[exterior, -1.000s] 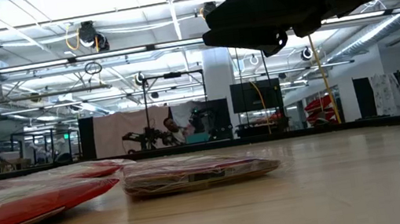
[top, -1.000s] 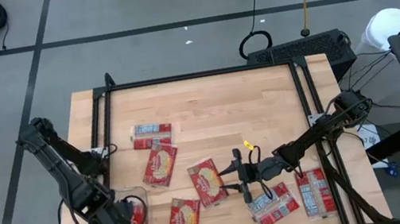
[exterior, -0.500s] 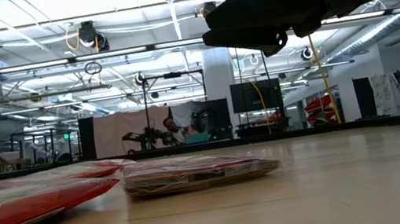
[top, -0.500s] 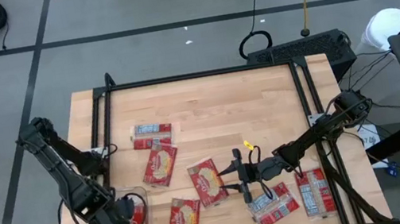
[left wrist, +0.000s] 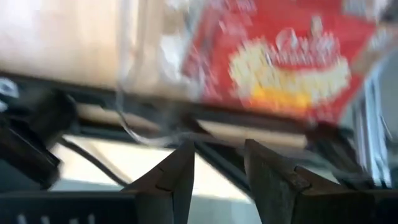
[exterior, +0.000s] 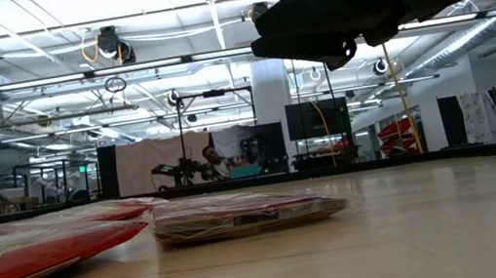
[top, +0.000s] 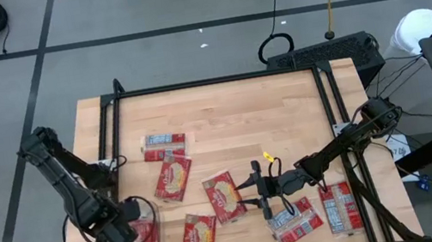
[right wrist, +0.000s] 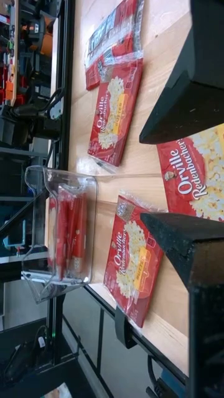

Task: Sort popcorn bags into baskets
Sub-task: Put the popcorn bag into the transparent bin

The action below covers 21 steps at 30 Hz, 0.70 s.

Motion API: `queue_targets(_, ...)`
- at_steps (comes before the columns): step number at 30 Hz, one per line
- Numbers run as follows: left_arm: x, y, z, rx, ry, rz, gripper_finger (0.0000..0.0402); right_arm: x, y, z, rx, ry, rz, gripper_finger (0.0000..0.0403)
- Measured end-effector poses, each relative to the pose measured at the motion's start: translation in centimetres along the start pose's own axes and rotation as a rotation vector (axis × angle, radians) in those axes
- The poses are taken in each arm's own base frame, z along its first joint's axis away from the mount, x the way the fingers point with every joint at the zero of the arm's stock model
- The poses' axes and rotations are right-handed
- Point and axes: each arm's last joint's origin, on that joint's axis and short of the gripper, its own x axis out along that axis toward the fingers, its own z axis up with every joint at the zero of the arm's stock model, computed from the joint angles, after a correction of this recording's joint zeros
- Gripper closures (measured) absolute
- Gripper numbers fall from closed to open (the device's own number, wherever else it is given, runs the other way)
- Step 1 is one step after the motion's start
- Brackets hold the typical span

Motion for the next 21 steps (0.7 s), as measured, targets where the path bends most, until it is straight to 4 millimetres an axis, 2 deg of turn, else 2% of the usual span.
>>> queue_targets(6,-0.3,0.6,1.5,-0.048,-0.216,0.088,0.0256,0.0,0.0,0.0,0.002,0.000,-0.001,0.0218)
queue_targets(15,-1.4,0.5,4.2,0.001,-0.773,0.266,0.0256,-0.1,0.2,0.1,0.139,-0.012,-0.007,0.0218)
queue_targets(21,-1.6,-0.1,5.9,0.000,-1.072,0.357,0.0256,-0.6,2.4,0.2,0.122,0.003,-0.058,0.0218)
